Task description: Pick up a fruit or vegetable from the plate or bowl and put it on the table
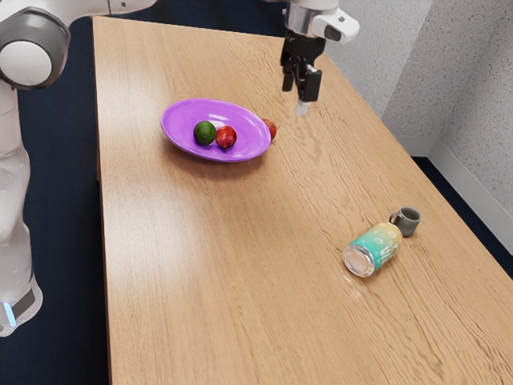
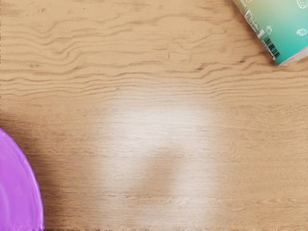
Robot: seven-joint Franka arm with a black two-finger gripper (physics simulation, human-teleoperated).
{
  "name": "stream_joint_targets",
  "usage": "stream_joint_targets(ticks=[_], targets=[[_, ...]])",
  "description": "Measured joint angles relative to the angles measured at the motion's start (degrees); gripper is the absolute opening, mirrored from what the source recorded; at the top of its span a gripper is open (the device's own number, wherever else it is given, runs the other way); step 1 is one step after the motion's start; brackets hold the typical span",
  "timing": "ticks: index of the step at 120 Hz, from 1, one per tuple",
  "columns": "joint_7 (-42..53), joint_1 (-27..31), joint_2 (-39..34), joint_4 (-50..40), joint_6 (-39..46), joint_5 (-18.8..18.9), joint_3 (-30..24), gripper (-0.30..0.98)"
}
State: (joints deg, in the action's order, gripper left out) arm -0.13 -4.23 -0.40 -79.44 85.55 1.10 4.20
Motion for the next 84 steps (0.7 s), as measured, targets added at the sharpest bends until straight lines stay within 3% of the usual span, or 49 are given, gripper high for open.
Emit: stream_joint_targets(ticks=[28, 44, 55, 74, 84], targets=[[-0.1, 0.4, -0.1, 0.8, -2.2, 0.0, 0.3, 0.69], [-0.1, 1.8, -0.7, 12.3, -4.9, -1.0, 0.1, 0.69], [-0.1, 3.4, -0.7, 14.7, -6.5, -1.7, -0.2, 0.69], [-0.1, -0.6, 2.3, 15.0, -9.9, -2.0, 7.9, 0.69], [-0.1, 1.9, 3.4, 15.0, -10.9, -2.1, 9.9, 0.68]])
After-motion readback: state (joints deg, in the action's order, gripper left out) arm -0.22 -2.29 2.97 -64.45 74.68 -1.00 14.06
